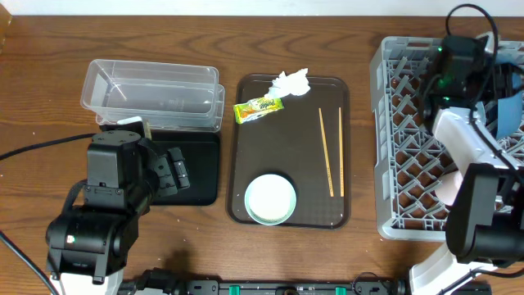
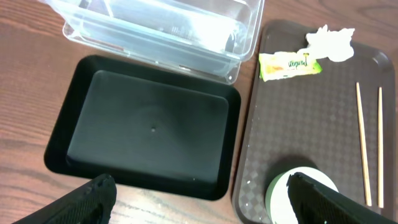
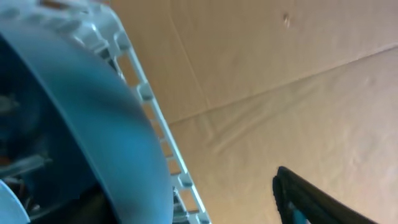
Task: Sort waste into correct bins and load items into the dishwasher rack
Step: 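Move the right gripper back over the chopsticks on the tray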
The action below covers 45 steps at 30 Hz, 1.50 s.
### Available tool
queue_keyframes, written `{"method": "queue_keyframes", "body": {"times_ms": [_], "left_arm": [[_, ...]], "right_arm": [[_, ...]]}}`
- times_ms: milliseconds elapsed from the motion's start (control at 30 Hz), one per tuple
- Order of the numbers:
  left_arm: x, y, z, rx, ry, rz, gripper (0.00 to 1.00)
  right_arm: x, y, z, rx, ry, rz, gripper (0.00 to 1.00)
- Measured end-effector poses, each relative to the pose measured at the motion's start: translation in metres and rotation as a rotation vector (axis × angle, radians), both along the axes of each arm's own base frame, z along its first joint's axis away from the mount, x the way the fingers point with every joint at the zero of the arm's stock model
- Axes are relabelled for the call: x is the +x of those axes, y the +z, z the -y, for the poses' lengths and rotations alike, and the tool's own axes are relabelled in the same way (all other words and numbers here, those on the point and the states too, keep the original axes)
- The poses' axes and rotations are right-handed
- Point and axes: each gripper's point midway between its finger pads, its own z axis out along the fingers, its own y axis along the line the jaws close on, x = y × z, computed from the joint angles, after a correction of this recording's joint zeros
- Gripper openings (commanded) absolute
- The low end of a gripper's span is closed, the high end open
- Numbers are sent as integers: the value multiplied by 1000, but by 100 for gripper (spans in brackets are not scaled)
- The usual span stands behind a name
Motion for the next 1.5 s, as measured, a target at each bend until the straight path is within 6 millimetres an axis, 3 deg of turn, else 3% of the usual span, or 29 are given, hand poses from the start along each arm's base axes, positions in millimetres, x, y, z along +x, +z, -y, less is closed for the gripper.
{"method": "queue_keyframes", "body": {"times_ms": [233, 467, 600, 767, 867, 933, 1233, 1333, 1500], "left_arm": [[0, 0, 0, 0, 0, -1, 91], [0, 0, 0, 0, 0, -1, 90], [0, 0, 0, 0, 0, -1, 90], [0, 0, 0, 0, 0, -1, 90], [0, 0, 0, 0, 0, -1, 91], [0, 0, 0, 0, 0, 0, 91], [0, 0, 0, 0, 0, -1, 90], [0, 0, 0, 0, 0, 0, 91], [0, 0, 0, 0, 0, -1, 91]], "right_arm": [[14, 29, -31, -32, 73, 90, 84], [6, 97, -86, -46, 194, 231, 90], [-8, 124, -140, -26, 267, 304, 95], [-18, 120, -235, 2, 429, 279, 94], [-21, 118, -292, 24, 584, 288, 99], [-25, 124, -311, 53, 636, 344, 99], [-41, 136, -358, 117, 763, 442, 99], [-46, 156, -358, 168, 775, 578, 99], [-61, 199, -342, 249, 743, 790, 99]]}}
